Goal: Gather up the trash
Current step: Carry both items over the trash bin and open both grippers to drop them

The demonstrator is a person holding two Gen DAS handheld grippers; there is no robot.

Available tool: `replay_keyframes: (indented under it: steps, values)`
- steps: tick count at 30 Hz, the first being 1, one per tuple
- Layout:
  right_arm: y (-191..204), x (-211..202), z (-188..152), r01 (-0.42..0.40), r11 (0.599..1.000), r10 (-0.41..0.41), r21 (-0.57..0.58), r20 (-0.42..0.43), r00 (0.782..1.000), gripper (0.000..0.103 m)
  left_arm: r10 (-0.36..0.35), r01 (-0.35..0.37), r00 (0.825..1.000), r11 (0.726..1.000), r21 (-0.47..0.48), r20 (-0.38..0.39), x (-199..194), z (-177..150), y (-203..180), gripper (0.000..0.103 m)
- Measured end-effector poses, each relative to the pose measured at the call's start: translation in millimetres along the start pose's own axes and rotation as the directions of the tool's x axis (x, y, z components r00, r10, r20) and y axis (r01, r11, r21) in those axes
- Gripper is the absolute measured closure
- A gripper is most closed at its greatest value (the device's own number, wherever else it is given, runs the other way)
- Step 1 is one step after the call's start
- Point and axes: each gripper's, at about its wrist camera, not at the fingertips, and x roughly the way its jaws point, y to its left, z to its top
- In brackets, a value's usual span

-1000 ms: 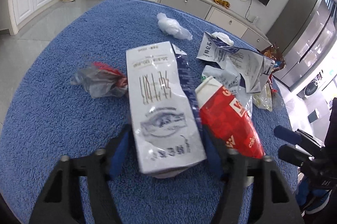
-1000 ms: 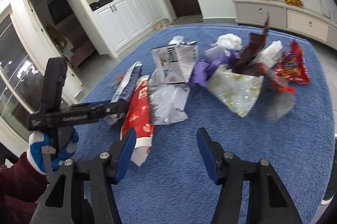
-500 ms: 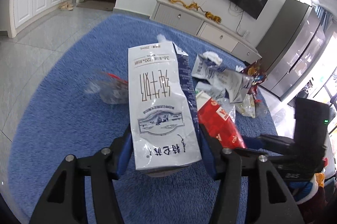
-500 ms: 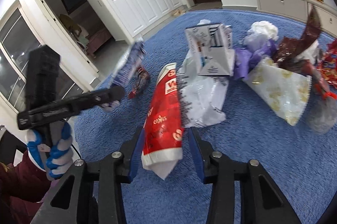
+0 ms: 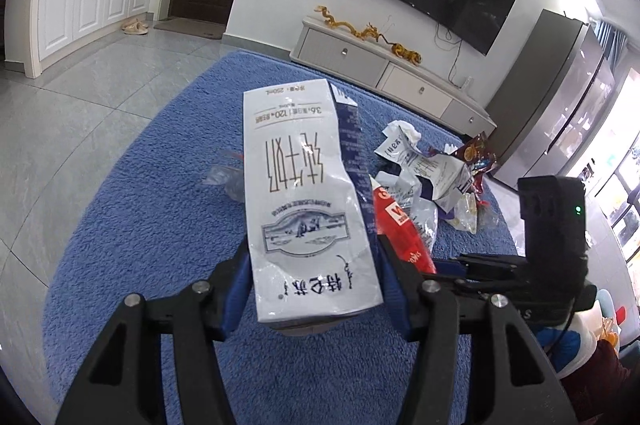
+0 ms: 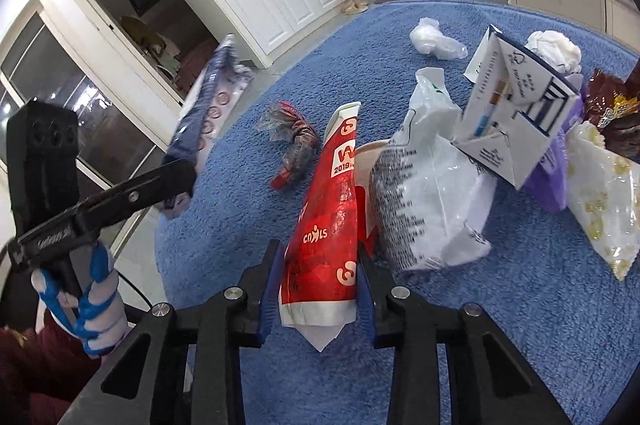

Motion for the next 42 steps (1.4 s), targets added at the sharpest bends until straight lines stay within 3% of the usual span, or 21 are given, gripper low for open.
replay_keyframes:
  steps: [3,6,13,18,24,30,32,35,39,42]
  values:
    - [1,1,2,-0.025,0.999,0.025,0.027,-0.004,1.000,0.078,0.002,-0.002,1.000,1.000,-0.007,0.014,-8,-2,3,0.048]
    - [0,2,1,-0.072,0.995,0.073,0.069,0.001,0.997,0.093,0.008,-0.008,1.000,1.000,-0.006,0.030,-17,-2,6,0.048]
    - [2,-25,4,-0.144,0.986,0.139,0.087,0.071,0.988,0.093,0.028,-0.029,0.997,1.000,0.010,0.078,-38,2,0,0.048]
    - [-2,-69,3,-0.179,0.980,0.161,0.084,0.186,0.969,0.093,0.031,-0.039,0.995,0.996,0.080,0.096,-45,11,-27,0.048]
    - [-23,-147,-7,-0.145,0.979,0.081,0.141,0.381,0.921,0.093,-0.073,0.057,0.995,0.977,0.203,0.069,-24,27,-94,0.048]
    - [-85,-242,-53,-0.086,0.943,-0.111,0.320,0.548,0.829,0.093,-0.202,0.198,0.979,0.924,0.328,-0.022,28,40,-198,0.048]
    - [-114,-271,-72,-0.063,0.912,-0.199,0.404,0.573,0.795,0.093,-0.238,0.247,0.969,0.899,0.360,-0.070,50,43,-233,0.048]
    - [-163,-310,-106,-0.064,0.834,-0.327,0.548,0.585,0.742,0.093,-0.272,0.311,0.950,0.853,0.420,-0.150,91,40,-299,0.048]
    - [-219,-341,-140,-0.051,0.718,-0.462,0.694,0.530,0.711,0.093,-0.293,0.395,0.914,0.797,0.457,-0.280,156,35,-386,0.048]
    - [-270,-358,-166,-0.057,0.601,-0.539,0.797,0.458,0.707,0.093,-0.270,0.429,0.890,0.768,0.474,-0.368,210,22,-445,0.048]
